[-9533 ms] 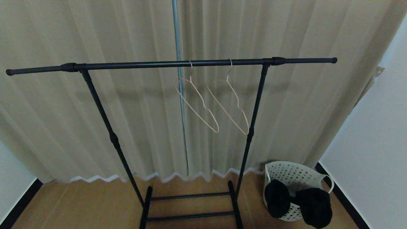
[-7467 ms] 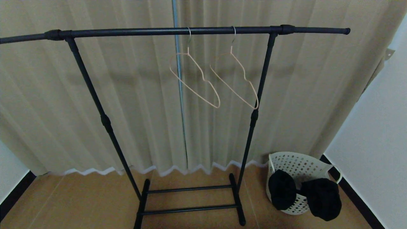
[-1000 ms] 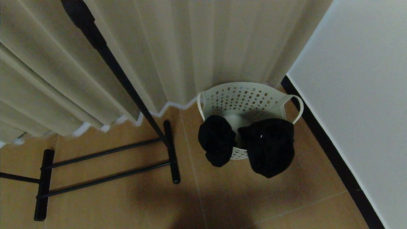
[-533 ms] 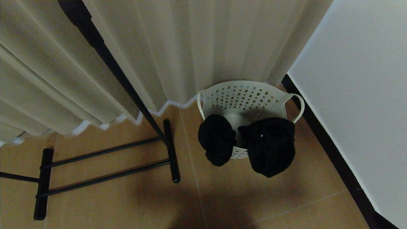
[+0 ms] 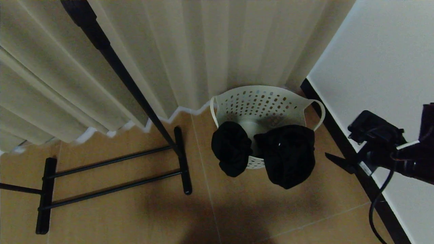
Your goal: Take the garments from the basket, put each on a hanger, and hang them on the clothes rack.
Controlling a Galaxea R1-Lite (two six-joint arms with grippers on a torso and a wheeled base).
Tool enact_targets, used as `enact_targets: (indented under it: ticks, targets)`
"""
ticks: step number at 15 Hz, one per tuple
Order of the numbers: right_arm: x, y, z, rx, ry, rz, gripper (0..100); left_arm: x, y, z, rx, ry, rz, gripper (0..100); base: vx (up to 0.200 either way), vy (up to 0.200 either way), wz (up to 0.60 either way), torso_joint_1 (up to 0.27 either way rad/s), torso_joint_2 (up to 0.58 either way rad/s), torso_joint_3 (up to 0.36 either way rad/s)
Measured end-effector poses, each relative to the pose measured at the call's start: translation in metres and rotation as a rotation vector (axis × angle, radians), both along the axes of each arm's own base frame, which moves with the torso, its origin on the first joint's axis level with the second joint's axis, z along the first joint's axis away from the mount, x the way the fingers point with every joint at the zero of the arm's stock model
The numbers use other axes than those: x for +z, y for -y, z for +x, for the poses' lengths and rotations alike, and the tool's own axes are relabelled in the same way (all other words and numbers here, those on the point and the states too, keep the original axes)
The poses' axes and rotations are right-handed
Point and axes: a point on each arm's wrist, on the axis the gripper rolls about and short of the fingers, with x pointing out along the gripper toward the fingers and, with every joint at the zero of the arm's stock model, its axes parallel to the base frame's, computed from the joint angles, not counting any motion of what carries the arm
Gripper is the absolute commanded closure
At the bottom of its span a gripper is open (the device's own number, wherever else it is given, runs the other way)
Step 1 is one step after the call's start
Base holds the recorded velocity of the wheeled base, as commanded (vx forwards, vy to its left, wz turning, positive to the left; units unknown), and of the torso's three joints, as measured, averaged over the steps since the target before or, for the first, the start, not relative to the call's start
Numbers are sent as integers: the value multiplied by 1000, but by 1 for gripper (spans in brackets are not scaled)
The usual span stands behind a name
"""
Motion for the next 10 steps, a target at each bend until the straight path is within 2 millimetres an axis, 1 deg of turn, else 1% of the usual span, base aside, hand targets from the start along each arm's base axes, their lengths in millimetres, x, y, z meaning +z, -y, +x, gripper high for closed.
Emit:
enact_targets:
  ticks: [1, 2, 4, 5, 7, 10]
  targets:
    - [0, -2, 20, 39, 16, -70, 0, 0, 0, 0, 0, 0, 1, 0, 0, 0, 0, 0, 0, 0]
    - [-3, -5, 33, 65, 18, -121, 0, 0, 0, 0, 0, 0, 2, 0, 0, 0, 0, 0, 0, 0]
    - [-10, -16, 57, 116, 25, -267, 0, 0, 0, 0, -3, 0, 5, 0, 0, 0, 0, 0, 0, 0]
    - [-13, -20, 67, 106, 22, -321, 0, 0, 0, 0, -2, 0, 5, 0, 0, 0, 0, 0, 0, 0]
    - [-21, -30, 85, 93, 15, -371, 0, 0, 0, 0, -4, 0, 7, 0, 0, 0, 0, 0, 0, 0]
    - [-33, -48, 110, 99, 12, -395, 0, 0, 0, 0, -5, 0, 16, 0, 0, 0, 0, 0, 0, 0]
